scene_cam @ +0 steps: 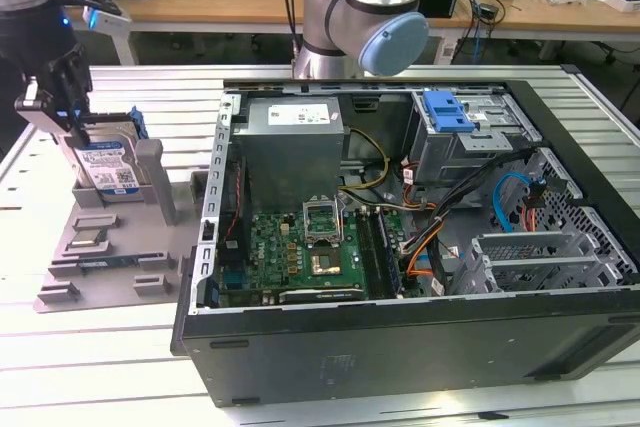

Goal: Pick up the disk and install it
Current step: 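Pick up the disk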

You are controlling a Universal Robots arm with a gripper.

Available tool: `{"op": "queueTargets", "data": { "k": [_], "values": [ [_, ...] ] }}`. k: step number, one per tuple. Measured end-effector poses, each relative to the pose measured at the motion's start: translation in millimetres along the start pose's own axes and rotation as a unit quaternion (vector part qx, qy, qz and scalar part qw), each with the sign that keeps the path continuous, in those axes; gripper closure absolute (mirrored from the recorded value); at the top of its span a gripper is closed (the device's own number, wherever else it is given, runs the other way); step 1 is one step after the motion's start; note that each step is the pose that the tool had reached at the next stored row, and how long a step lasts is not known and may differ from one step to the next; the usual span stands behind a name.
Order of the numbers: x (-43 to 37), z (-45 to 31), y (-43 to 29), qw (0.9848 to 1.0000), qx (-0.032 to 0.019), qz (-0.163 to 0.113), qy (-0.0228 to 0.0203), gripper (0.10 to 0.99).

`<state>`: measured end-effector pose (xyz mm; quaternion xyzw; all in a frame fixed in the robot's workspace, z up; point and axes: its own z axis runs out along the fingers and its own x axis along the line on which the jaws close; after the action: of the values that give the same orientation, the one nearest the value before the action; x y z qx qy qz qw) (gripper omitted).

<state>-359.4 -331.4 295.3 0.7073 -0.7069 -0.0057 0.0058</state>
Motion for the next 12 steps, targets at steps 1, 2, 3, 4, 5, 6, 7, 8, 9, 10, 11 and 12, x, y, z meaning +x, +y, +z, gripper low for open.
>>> {"op": "queueTargets", "data": {
  "k": [1, 2, 3, 4, 5, 6, 7, 8, 9, 10, 11, 12],
  "values": [
    [0.0, 1.9, -0.1, 1.0, 0.0, 0.0, 0.0, 0.667],
    [0.0, 3.3, -0.3, 1.0, 0.0, 0.0, 0.0, 0.667],
    [0.0, 4.5, -0.5, 1.0, 0.0, 0.0, 0.0, 0.667],
    [0.0, 4.8, -0.6, 1.0, 0.0, 0.0, 0.0, 0.667],
    [0.0, 4.8, -0.6, 1.0, -0.0001, 0.0, 0.0001, 0.667],
    [0.0, 4.8, -0.6, 1.0, 0.0, 0.0, 0.0, 0.667],
    [0.0, 4.9, -0.6, 1.0, 0.0, 0.0, 0.0, 0.667],
    [0.0, 4.9, -0.6, 1.0, 0.0, 0.0, 0.0, 0.667],
    [0.0, 4.9, -0.7, 1.0, 0.0, 0.0, 0.0, 0.667],
    [0.0, 4.9, -0.7, 1.0, 0.0, 0.0, 0.0001, 0.667],
    [0.0, 4.9, -0.7, 1.0, 0.0, 0.0, 0.0, 0.722],
    [0.0, 5.0, -0.7, 1.0, 0.0001, 0.0, 0.0, 0.722]
  ]
}}
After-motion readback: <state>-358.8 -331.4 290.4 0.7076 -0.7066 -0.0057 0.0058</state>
